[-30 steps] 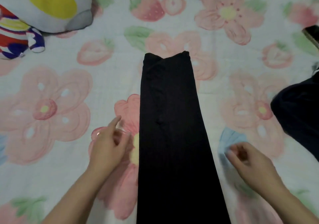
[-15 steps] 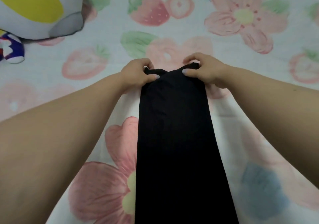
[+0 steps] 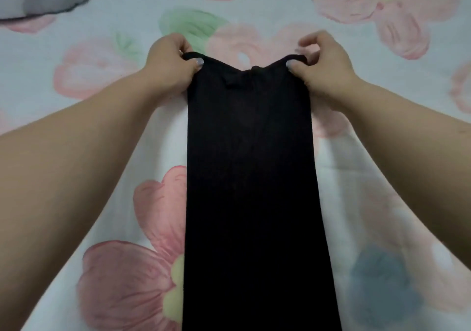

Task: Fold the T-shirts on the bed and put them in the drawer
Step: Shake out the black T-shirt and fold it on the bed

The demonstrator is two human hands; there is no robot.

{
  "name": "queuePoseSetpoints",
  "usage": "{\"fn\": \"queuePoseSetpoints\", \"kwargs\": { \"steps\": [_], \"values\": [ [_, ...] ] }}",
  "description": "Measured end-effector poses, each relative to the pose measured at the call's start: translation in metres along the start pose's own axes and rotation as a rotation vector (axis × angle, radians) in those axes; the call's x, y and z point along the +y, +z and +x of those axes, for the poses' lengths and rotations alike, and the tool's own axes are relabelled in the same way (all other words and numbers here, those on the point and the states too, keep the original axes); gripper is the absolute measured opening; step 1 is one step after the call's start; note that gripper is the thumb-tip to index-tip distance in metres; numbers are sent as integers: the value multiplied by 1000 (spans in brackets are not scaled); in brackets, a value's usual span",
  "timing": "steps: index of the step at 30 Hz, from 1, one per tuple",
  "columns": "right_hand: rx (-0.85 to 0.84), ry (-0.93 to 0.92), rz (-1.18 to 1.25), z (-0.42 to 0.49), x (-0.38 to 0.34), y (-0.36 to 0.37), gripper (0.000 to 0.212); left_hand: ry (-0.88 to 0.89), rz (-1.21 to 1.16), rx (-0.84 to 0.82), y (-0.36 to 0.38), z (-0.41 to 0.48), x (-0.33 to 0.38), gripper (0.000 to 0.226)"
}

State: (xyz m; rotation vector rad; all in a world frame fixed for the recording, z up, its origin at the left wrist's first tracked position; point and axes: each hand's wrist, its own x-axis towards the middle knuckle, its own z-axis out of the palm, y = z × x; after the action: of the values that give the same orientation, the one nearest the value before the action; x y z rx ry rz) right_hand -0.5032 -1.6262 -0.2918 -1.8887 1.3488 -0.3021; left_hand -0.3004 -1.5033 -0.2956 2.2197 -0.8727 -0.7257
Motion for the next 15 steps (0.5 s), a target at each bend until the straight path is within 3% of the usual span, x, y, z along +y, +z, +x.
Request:
{"fn": "queuePoseSetpoints", "kwargs": {
  "steps": [2, 5, 8, 10, 12, 15],
  "values": [
    [173, -44, -126, -20, -4, 3, 48, 56, 105, 121, 1, -13, 1, 3],
    [317, -306, -309, -80, 1, 18, 49, 347, 303, 318, 10, -68, -1, 41],
    [41, -471, -432, -158, 24, 40, 52, 657, 395, 35, 37, -151, -21, 49],
    [-141, -431, -624, -199, 49, 47, 58, 569, 570, -140, 47, -195, -44, 51],
    [-135, -407, -702, -233, 70, 46, 60, 474, 592, -142, 48, -230, -66, 52],
    [-99, -481, -695, -282, 93, 42, 59, 588, 646, -158, 46, -289, -94, 54]
  ]
}}
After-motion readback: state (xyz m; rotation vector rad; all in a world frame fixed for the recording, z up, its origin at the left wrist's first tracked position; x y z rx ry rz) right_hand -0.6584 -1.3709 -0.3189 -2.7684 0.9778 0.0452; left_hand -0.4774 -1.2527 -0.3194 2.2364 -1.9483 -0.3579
